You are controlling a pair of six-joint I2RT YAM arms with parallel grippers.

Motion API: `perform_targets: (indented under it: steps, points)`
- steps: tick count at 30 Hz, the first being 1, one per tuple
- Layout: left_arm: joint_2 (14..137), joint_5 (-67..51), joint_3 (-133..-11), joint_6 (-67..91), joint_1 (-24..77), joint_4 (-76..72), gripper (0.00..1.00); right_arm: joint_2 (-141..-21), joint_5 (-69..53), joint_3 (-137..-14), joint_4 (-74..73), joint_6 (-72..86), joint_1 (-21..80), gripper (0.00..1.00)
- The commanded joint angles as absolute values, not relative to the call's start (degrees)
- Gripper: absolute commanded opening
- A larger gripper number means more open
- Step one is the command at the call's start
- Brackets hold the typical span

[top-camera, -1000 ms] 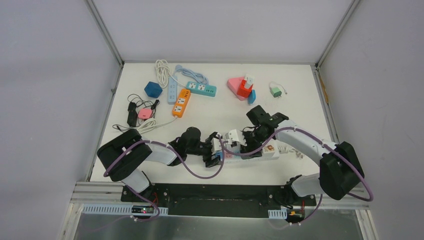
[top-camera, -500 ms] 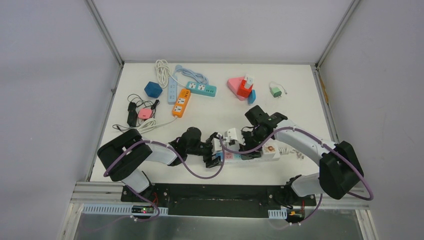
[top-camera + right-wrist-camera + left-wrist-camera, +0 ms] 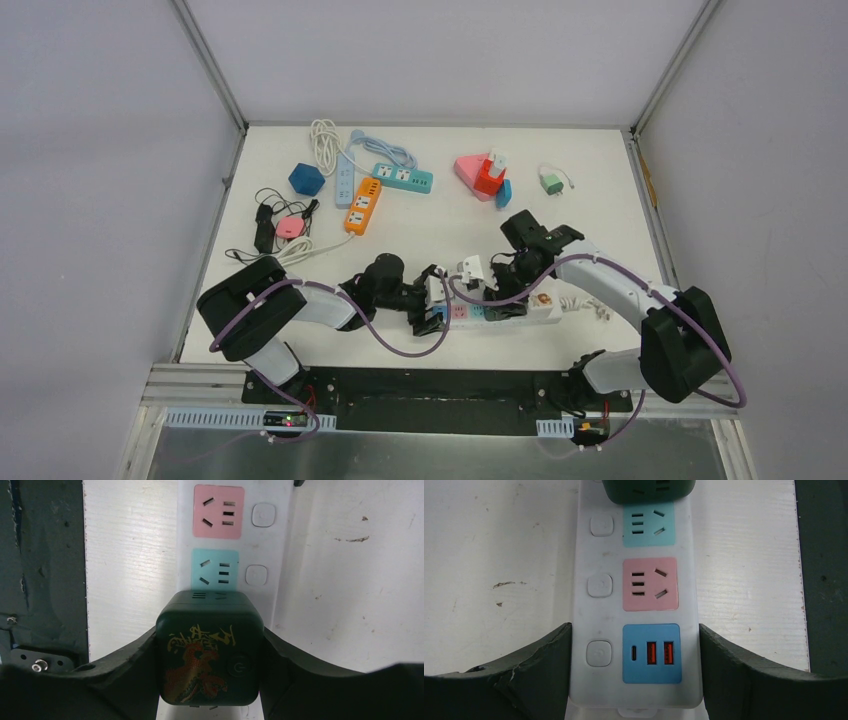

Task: Pull the plug off the socket
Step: Remove the plug from the socket.

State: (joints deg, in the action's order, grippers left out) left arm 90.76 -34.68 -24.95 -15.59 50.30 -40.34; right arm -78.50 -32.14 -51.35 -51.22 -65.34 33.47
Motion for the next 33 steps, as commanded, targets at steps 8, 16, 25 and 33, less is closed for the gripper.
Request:
perform_targets:
  steps: [8,16,25,33]
  points:
    - [93.05,-34.71,-26.51,-13.62,50.89,-37.80,0.00,-79.11,-45.35,-55.65,-50.38,-62.10,39.02,0.00]
    - [92.86,-34.63,-26.54,-13.95,50.89,-37.23,0.00,-75.87,-46.99,-54.16,-53.63,-67.76,34.25,0.00]
    - [92.80,-34.60,-27.86,-14.58,50.84,-35.61,0.00,-77.67,-41.70,-53.85,-45.95,-57.77,40.58,0.00]
    - [93.16,-34.37,-28.45,-14.77,50.89,-34.95,0.00,-79.43,-42.99,-57.51,-53.17,-61.83,39.98,0.00]
